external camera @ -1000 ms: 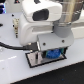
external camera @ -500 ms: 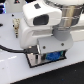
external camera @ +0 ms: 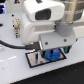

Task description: Insert the blue gear onto the right peg, followed by the red gear

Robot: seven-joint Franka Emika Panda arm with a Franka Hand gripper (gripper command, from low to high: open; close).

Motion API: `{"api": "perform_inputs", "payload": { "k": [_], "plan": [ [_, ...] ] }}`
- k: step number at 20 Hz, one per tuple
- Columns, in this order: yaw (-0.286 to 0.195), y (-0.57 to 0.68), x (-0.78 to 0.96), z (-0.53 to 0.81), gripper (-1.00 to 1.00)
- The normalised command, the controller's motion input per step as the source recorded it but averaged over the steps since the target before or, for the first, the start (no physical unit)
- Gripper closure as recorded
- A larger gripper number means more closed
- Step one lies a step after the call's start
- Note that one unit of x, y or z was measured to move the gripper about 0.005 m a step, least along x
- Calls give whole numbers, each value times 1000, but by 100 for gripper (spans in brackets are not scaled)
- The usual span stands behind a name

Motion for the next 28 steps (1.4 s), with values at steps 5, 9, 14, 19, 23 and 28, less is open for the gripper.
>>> {"api": "perform_inputs", "payload": {
  "k": [5,9,14,19,23,28],
  "plan": [
    [0,158,-307,438,-100],
    [0,228,-541,193,-100],
    [0,258,-784,63,-100],
    [0,277,-774,6,-100],
    [0,369,-679,-22,-100],
    [0,362,-673,-49,-100]
  ]
}}
